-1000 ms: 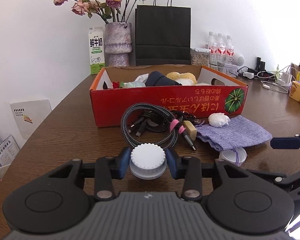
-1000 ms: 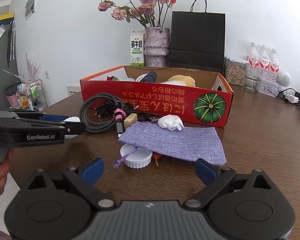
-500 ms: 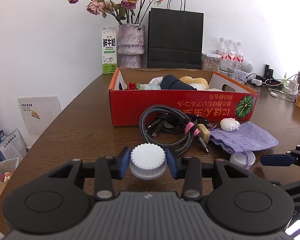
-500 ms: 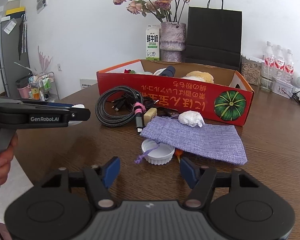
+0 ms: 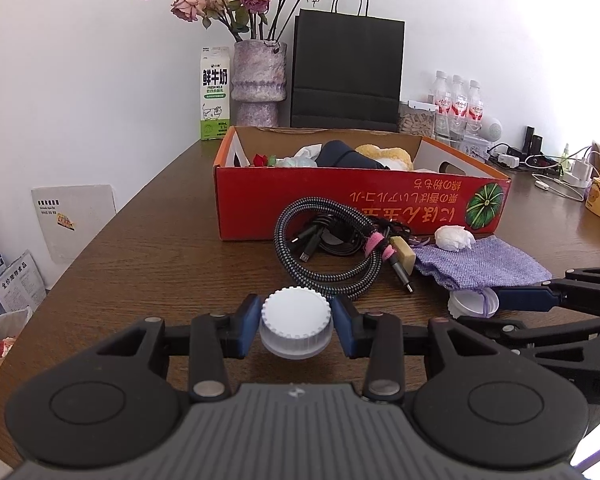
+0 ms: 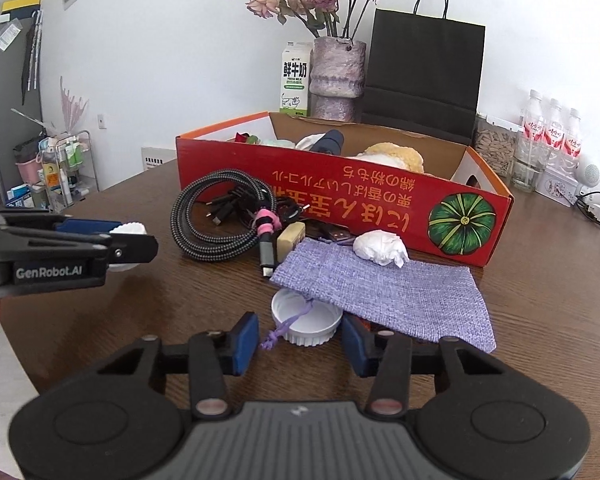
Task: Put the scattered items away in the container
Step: 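Grasp the white ridged cap with the left gripper while the right grasps the white lid with purple cord, then carry both lids over the box and open both grippers to drop them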
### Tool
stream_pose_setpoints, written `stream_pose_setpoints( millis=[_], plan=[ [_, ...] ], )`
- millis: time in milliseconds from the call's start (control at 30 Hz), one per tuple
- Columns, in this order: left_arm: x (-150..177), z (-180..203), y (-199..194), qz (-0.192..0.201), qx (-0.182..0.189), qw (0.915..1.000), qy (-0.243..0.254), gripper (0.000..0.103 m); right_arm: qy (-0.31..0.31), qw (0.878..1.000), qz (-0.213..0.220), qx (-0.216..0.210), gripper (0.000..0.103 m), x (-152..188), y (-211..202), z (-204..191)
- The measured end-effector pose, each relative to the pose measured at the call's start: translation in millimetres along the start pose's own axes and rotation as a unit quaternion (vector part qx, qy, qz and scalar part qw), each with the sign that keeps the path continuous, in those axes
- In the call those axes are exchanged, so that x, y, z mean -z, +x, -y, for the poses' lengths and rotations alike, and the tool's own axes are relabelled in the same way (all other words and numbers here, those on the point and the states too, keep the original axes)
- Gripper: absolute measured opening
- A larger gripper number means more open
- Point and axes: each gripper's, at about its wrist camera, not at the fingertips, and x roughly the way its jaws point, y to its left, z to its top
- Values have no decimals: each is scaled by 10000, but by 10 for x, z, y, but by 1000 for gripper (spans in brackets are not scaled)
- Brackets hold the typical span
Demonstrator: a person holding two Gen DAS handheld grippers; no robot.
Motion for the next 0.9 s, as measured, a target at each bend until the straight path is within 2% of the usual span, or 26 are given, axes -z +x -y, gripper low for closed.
stream_pose_setpoints(
  millis=[167,233,333,900],
  plan=[
    [9,-8,11,-27,5,10000,-17,41,-48,9999,-21,111,45,-54,64,-14],
    [15,-17,5,-32,5,10000,-25,41,-92,9999,-10,102,39,-56,69,-24],
    [10,-30,-5,-24,0,10000,-44,41,-86,9999,6,59,39,-41,35,-26],
    [-56,90,-49,46,145,9999,79,41,72,9982,595,4,39,-179,-355,84]
  ],
)
